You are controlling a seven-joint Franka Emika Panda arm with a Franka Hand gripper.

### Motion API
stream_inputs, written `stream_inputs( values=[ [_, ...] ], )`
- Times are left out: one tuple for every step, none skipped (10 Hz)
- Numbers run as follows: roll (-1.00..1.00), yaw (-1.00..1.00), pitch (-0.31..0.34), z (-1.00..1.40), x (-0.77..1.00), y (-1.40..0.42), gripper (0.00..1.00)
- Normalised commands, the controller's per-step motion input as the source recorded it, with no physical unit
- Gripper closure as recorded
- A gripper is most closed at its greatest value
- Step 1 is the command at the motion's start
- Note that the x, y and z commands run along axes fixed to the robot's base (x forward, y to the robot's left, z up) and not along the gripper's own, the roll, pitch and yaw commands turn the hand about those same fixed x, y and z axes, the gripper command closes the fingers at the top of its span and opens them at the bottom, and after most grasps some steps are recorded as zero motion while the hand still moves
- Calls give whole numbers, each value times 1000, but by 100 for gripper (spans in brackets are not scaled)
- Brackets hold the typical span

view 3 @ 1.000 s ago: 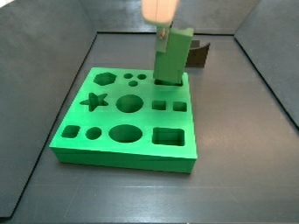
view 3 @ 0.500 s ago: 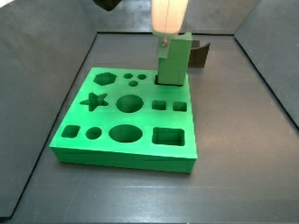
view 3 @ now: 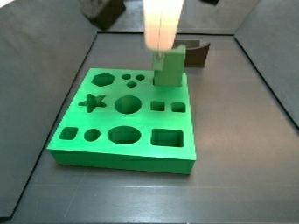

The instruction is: Insert the arch object.

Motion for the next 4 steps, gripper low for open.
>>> stream_inputs(
  values=[
    [66,0,-161,-891,103,-46,100],
    [123,0,-97,-517,0,-69,100],
    [-49,0,-71,-91,0,0,100],
    [-4,0,1,0,0,0,100]
  ],
)
